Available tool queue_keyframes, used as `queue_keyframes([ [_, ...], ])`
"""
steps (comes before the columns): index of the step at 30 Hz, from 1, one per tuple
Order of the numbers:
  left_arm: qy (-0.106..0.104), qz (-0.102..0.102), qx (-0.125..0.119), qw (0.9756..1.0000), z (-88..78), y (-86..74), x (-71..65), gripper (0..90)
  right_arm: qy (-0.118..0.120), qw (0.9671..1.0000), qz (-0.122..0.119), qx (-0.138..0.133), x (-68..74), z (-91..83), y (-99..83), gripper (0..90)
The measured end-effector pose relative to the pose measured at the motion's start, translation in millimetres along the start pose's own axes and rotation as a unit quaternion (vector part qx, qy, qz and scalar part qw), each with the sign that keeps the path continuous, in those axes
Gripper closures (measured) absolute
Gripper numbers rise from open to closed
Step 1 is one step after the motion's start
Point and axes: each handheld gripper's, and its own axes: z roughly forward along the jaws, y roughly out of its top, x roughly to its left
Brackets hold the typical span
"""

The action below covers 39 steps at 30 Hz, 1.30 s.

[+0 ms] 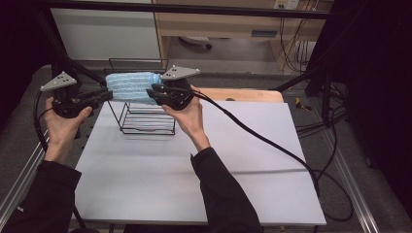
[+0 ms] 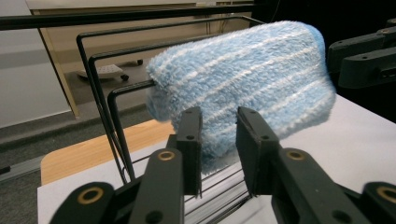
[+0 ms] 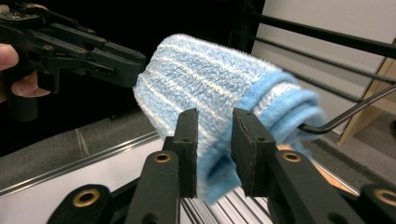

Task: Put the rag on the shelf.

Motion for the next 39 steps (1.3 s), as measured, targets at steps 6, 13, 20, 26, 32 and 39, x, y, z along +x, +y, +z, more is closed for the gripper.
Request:
queue_keyframes([
  [6,0.004,0.007,-0.004,1.0000,-5.2,6.3,-6.3,62.5,0.000,1.0000,0.000,-0.007,0.4,-8.1,4.5,63.6],
  [13,0.012,0.008,0.003,0.9999,-13.0,1.5,-9.0,48.4,-0.010,0.9999,0.004,-0.006,1.4,-24.8,8.7,43.7],
  [20,0.020,0.019,0.003,0.9996,-19.4,-20.7,-14.8,34.3,-0.023,0.9995,0.017,0.009,-5.0,-50.5,-5.3,22.5],
  [26,0.019,0.022,0.012,0.9995,-17.0,-44.5,-23.3,26.6,-0.032,0.9985,0.036,0.028,-15.8,-74.8,-33.3,12.1],
  [32,0.006,0.025,0.032,0.9992,-6.9,-67.9,-36.1,19.1,-0.042,0.9966,0.050,0.050,-27.2,-100.1,-66.3,5.8],
  [39,-0.016,0.019,0.051,0.9984,8.5,-103.6,-53.5,12.8,-0.056,0.9932,0.069,0.075,-37.7,-131.6,-109.1,1.3],
])
